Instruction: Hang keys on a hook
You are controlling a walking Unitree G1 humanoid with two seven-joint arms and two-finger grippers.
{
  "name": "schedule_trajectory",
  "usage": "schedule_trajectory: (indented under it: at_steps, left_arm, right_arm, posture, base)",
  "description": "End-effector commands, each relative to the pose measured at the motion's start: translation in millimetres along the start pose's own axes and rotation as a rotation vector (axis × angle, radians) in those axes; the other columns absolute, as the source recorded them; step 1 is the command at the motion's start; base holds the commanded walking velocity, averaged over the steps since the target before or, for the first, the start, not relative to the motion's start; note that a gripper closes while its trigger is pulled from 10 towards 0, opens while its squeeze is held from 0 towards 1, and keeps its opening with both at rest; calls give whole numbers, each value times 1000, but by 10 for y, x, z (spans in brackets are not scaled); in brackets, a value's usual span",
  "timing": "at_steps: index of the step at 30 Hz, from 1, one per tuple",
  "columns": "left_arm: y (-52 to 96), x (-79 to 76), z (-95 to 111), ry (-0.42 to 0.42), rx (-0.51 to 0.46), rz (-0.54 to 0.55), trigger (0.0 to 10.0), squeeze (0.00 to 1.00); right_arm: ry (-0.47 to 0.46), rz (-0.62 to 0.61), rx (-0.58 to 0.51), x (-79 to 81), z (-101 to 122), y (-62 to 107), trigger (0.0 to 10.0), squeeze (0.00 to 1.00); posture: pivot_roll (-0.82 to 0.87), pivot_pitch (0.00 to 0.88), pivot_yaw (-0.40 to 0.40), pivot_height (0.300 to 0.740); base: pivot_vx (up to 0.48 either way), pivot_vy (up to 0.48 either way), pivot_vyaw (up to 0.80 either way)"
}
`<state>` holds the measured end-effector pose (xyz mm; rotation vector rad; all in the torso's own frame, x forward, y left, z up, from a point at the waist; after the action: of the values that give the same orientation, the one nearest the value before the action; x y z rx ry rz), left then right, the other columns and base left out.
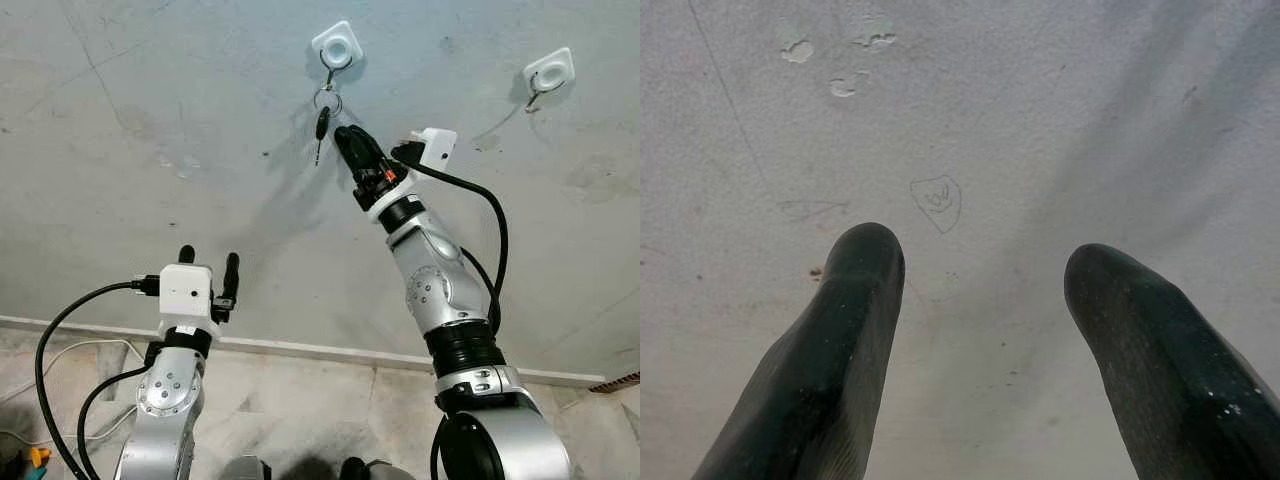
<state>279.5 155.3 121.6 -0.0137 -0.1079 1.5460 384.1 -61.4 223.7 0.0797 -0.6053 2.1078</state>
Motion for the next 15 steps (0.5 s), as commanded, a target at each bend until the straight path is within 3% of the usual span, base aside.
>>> schedule_trajectory:
  at_steps: [1, 9, 11, 12, 15]
  left_arm:
    - [17, -10, -33, 2, 12, -3, 10000, 0]
    - [17, -23, -33, 6, 10, -3, 10000, 0]
    - [16, -31, -32, 7, 6, -3, 10000, 0]
    - [16, -31, -32, 7, 6, -3, 10000, 0]
    - [8, -49, -22, 0, -4, -13, 10000, 0]
  right_arm:
    - [12, -39, 12, -70, -32, 36, 10000, 1000]
    - [152, -42, 4, -108, -7, 144, 10000, 1000]
    - [312, -75, -6, -175, 42, 242, 10000, 1000]
    - [312, -75, -6, -175, 42, 242, 10000, 1000]
    - [456, -141, -2, -257, 64, 334, 10000, 1000]
  posture:
    - [184, 159, -3, 740]
    - [177, 159, -10, 740]
    - [171, 155, -15, 740]
    - [171, 155, -15, 740]
    - [164, 149, -17, 740]
  base:
    - [0, 0, 0]
    - [0, 0, 0]
    - [0, 0, 0]
    - [0, 0, 0]
    - [0, 0, 0]
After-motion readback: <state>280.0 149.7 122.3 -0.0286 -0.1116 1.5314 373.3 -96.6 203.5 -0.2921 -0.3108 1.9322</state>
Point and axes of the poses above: a point about 5 cm out from each wrist's last joint towards the gripper, its own y axis pointing back from the gripper into the wrist, its own z axis along the axis of the wrist's last joint, x = y × z, the point moved 2 cm from there along -y, pointing out of the wrist towards the gripper, and after that the axes turned 3 degrees about y, right-handed, at the moved point
